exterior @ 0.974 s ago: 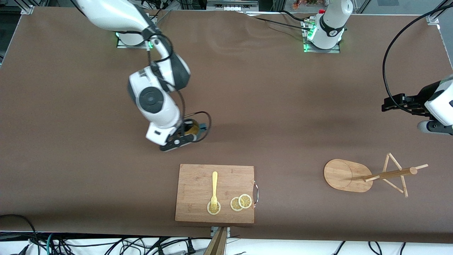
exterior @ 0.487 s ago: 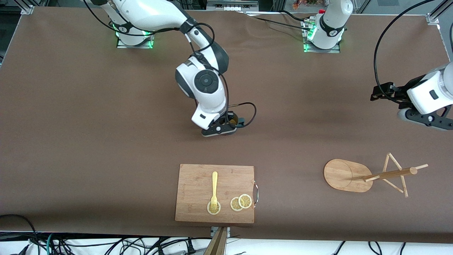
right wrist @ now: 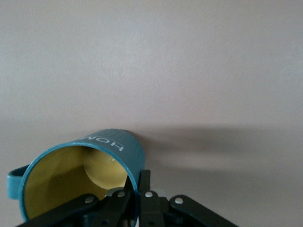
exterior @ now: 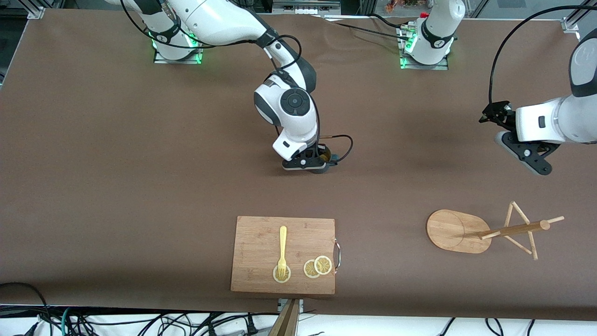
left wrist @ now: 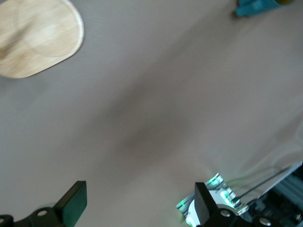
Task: Pass cup and hang on rack
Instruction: 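Carry the mug toward table center with the right gripper while the left gripper advances, then set the mug down and open the right gripper, withdrawing it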
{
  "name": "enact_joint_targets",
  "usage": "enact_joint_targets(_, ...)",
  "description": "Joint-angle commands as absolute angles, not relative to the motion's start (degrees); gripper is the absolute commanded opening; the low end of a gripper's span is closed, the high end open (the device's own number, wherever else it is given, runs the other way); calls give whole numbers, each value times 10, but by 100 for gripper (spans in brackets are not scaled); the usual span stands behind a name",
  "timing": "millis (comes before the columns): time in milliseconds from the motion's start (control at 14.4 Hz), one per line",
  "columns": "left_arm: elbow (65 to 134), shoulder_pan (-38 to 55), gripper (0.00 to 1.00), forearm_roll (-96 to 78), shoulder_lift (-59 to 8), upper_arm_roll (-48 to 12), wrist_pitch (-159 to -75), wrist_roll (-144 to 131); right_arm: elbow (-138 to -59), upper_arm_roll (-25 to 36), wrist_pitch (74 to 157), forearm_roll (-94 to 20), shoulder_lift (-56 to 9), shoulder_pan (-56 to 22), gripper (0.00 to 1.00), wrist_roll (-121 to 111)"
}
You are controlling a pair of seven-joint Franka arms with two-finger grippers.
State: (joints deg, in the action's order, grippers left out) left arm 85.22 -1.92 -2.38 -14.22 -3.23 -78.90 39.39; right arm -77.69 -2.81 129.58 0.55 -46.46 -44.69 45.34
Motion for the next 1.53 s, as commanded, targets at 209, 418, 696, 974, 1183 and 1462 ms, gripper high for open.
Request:
enact_joint_targets(209,917,-16,100,-53,-133,-30,-795,537,-758,-19,1296,11,-472,-461,100,465)
enact_joint_targets(418,956,-20,100,-93,-130,-30,-824,577,-758,-16,1282,7,-454,-459,100,462)
enact_joint_targets(696,1031,-21,100,-158,-128,-29,-902,686,-758,9,1206,12,-393,-439,100,451)
enact_joint_targets(974,1128,-16,100,-270,-128,-29,-1022,788,-759,76,1115,11,-329,-430,100,397)
enact_joint_targets(1183,1165,1,100,-330,-128,-30,-1077,847,-760,147,1041,4,-275,-427,100,309)
enact_joint_targets(1462,1207,27,100,-381,-128,-32,-1139,885,-759,258,942,-15,-229,-419,100,166)
